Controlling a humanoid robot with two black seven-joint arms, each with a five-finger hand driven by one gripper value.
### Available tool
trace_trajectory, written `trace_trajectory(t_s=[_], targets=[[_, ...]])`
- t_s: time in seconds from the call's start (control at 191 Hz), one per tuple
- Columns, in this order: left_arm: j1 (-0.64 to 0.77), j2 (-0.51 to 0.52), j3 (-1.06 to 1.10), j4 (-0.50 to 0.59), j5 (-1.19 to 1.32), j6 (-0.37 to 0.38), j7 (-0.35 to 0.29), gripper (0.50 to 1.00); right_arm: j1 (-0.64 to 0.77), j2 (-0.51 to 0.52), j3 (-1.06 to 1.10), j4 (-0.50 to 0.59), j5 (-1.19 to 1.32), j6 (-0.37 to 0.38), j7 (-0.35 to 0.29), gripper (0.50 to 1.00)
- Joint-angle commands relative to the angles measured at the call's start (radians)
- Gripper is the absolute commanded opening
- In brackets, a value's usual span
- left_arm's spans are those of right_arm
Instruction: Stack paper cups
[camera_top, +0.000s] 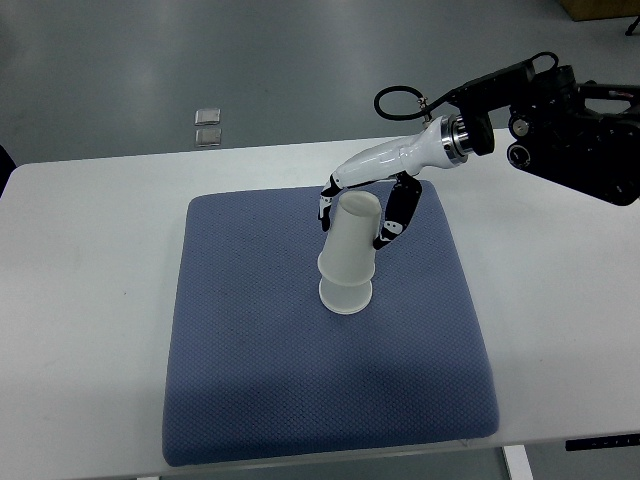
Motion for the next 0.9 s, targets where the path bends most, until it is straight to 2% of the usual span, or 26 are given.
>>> trace_trajectory(t_s=[0.0,0.341,0.419,0.644,0.817,0.896], targets=[[0.000,0.000,0.000,0.000,0.000,0.000,0.000,1.000,-0.002,0.000,0.000,0.003,0.000,-0.001,0.000,0.895],[0.000,0.000,0.000,0.000,0.000,0.000,0.000,1.000,0.004,-0.012,0.002,-0.003,0.000,-0.003,0.000,0.895],[0.000,0.000,0.000,0.000,0.000,0.000,0.000,1.000,0.011,-0.020,0.014,-0.020,0.000,-0.003,0.000,0.913],[0.000,0.000,0.000,0.000,0.000,0.000,0.000,1.000,0.003,-0.021,0.160,-0.175,0.041,0.009,0.003,0.913],[0.000,0.000,0.000,0.000,0.000,0.000,0.000,1.000,-0.085,0.000,0.187,-0.301,0.313,-0.017,-0.005,0.913],[0.000,0.000,0.000,0.000,0.000,0.000,0.000,1.000,-0.130,0.006,0.183,-0.356,0.431,-0.067,-0.005,0.913]])
